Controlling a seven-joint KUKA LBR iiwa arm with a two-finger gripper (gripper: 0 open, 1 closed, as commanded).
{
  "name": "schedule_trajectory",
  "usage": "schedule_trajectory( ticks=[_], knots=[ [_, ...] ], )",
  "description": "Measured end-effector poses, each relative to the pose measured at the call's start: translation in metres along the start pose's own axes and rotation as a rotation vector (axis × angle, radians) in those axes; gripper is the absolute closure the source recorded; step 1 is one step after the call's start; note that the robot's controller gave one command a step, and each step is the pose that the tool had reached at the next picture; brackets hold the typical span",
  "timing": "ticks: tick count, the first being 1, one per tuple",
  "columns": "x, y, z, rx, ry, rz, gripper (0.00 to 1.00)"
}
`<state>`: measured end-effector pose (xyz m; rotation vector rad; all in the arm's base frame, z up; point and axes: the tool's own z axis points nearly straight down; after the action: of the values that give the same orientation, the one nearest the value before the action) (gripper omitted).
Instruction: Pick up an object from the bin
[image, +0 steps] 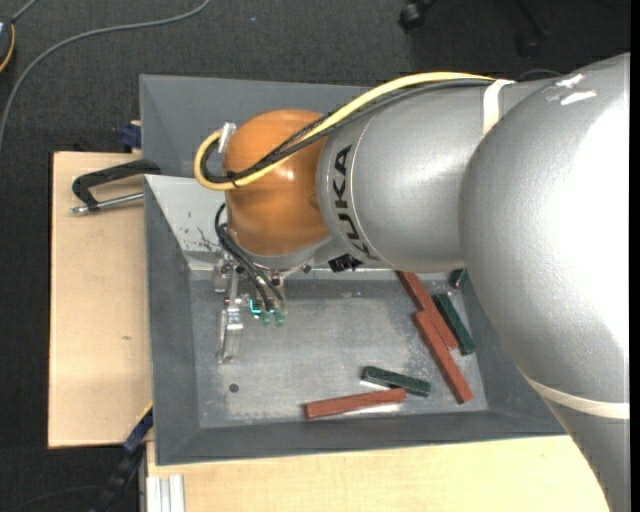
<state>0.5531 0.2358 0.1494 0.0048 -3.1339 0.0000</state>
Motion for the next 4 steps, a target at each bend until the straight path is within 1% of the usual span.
schedule_trajectory(
  ticks=[1,2,3,4],
  knots=[
    [-0.037,-0.113,0.068,0.003,-0.006,-0.444,0.00],
    [-0.046,-0.202,0.079,0.005,-0.007,-0.456,0.00],
    [0.030,-0.288,0.032,0.004,-0.005,-0.356,0.00],
    [0.059,-0.267,0.075,-0.001,-0.003,-0.464,0.00]
  ],
)
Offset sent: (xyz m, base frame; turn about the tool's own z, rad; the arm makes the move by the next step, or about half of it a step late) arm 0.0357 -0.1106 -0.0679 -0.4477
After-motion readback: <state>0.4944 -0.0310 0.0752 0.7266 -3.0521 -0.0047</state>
